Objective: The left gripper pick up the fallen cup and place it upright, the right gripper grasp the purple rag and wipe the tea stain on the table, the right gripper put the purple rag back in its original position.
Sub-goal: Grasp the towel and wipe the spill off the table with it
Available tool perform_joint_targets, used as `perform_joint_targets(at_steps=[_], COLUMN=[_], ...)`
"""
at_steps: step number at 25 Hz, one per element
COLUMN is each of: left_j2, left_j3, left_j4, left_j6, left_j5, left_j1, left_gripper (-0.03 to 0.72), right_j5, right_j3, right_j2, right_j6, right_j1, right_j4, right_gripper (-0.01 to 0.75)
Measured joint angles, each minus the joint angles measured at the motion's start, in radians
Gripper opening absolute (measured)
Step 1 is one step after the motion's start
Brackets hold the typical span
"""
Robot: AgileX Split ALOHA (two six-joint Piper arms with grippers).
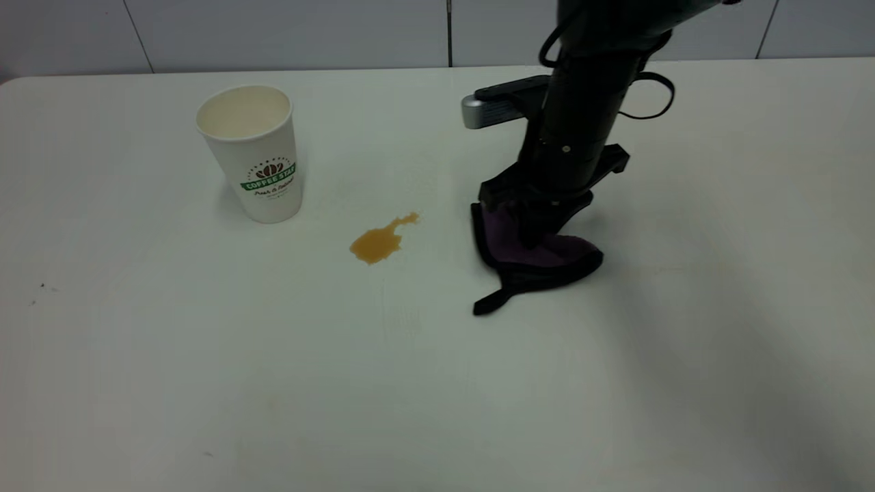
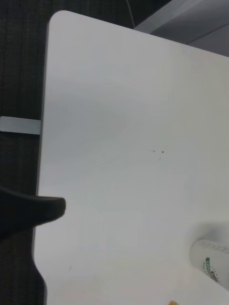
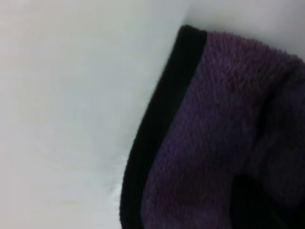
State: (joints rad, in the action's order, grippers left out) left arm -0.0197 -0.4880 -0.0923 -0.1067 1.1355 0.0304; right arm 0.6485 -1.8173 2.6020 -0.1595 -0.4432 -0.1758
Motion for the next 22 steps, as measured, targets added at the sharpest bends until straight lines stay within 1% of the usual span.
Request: perform_joint_targets(at_steps=[8, 12, 14, 17, 22], left_j2=[0.000, 0.000, 0.000, 0.000, 0.000], left_j3=[0.000, 0.000, 0.000, 0.000, 0.000], left_j4=[0.000, 0.000, 0.000, 0.000, 0.000], left_j6=[0.000, 0.000, 0.000, 0.000, 0.000], left_j5=[0.000, 0.000, 0.000, 0.000, 0.000], left_j1=[0.000, 0.000, 0.000, 0.000, 0.000], left_gripper=[0.514, 0.514, 0.514, 0.514, 0.514], right_j5=[0.002, -0.035, -0.066, -0.112, -0.163], right_j3=[-0.018, -0.020, -0.022, -0.024, -0.088], right_j2=[0.003, 0.009, 0.016, 0.026, 0.066], right_j6=[0.000, 0.000, 0.000, 0.005, 0.020], right_j1=[-0.155, -0.235, -0.261, -0.285, -0.290], right_j4=[-0.044, -0.044, -0.044, -0.045, -0.047], right_gripper=[0.133, 0.133, 0.133, 0.133, 0.133])
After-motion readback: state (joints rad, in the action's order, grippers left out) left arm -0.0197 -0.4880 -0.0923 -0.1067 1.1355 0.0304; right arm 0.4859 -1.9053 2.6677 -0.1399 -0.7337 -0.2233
